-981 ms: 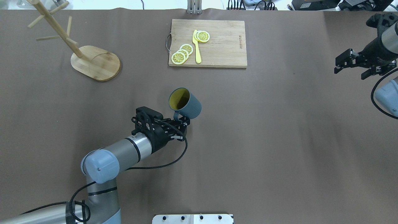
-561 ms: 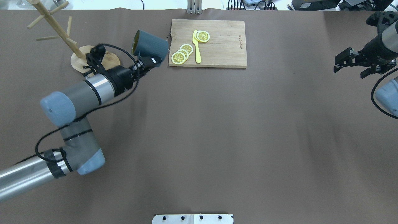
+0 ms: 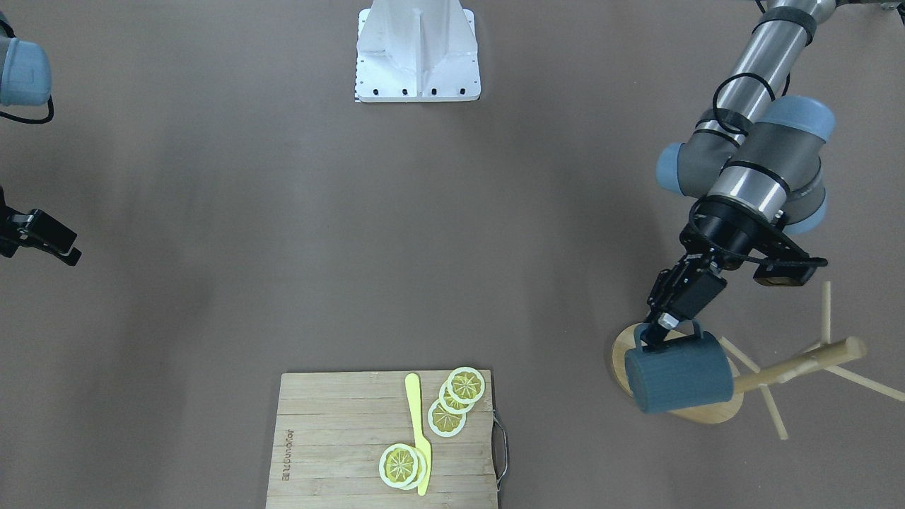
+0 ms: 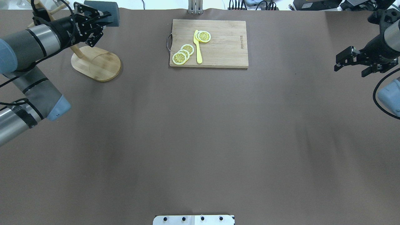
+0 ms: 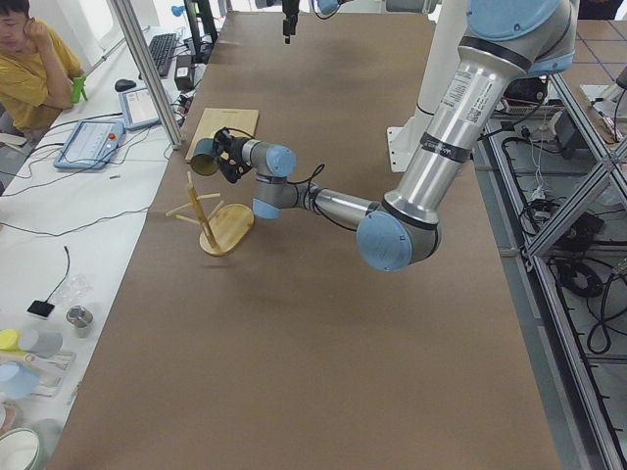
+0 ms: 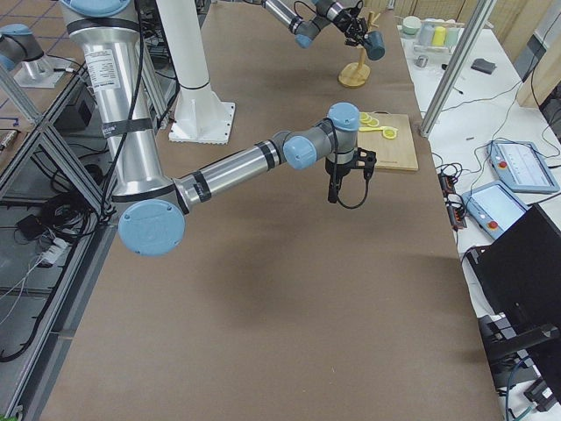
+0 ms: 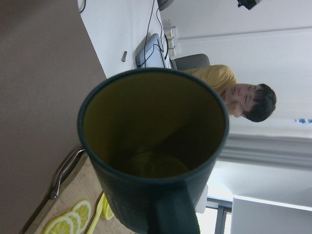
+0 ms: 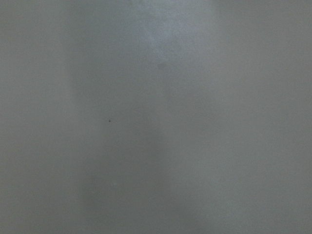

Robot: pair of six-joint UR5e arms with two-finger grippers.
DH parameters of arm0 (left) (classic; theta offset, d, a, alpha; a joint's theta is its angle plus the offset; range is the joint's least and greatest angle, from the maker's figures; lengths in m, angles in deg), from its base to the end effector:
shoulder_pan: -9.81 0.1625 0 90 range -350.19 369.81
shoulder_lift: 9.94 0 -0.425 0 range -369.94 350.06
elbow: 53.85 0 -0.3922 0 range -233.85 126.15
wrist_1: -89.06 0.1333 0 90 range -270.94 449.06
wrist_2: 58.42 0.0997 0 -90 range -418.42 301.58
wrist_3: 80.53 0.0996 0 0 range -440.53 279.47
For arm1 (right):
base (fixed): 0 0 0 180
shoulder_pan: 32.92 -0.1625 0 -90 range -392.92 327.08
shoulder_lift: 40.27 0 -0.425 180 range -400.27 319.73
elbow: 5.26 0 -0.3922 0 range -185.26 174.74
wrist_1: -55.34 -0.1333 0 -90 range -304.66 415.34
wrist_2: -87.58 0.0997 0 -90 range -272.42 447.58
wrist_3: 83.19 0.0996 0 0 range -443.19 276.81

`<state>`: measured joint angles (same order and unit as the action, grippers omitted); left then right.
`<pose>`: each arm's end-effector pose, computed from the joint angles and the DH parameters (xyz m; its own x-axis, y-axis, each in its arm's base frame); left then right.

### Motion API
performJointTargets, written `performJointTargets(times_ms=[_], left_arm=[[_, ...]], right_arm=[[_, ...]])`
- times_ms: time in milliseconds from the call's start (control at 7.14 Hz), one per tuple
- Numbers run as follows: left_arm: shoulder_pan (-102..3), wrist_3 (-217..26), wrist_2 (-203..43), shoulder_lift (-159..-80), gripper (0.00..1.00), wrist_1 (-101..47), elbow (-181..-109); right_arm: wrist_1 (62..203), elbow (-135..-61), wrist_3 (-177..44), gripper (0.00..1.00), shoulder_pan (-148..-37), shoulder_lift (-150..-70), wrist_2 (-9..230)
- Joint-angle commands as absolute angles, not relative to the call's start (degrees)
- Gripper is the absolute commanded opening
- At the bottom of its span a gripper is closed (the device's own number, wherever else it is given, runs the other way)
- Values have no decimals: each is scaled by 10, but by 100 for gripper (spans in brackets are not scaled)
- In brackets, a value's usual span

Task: Hang cup on storage rack
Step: 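Lift the blue mug with the left gripper toward the wooden mug tree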

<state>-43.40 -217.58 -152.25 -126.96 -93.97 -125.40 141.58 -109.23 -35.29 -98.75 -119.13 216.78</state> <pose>0.2928 -0.6030 0.3650 -0.6382 -0.3660 -0.6773 0.4296 0.5607 -0.7078 -0.1659 -0.5414 0.4325 0.6563 0.1934 0.7293 -0.1915 0.9776 -0.0870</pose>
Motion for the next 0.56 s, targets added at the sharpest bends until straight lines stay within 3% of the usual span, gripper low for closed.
performJointTargets(times_ms=[0, 420], left_arm=[[-462, -2292, -1516, -1278, 0, -984, -1229], [-464, -2423, -1461, -1276, 0, -1064, -1197]], right_arm=[[1417, -1091, -353, 99, -987, -1186, 2168], [1416, -1088, -349, 99, -987, -1186, 2165]])
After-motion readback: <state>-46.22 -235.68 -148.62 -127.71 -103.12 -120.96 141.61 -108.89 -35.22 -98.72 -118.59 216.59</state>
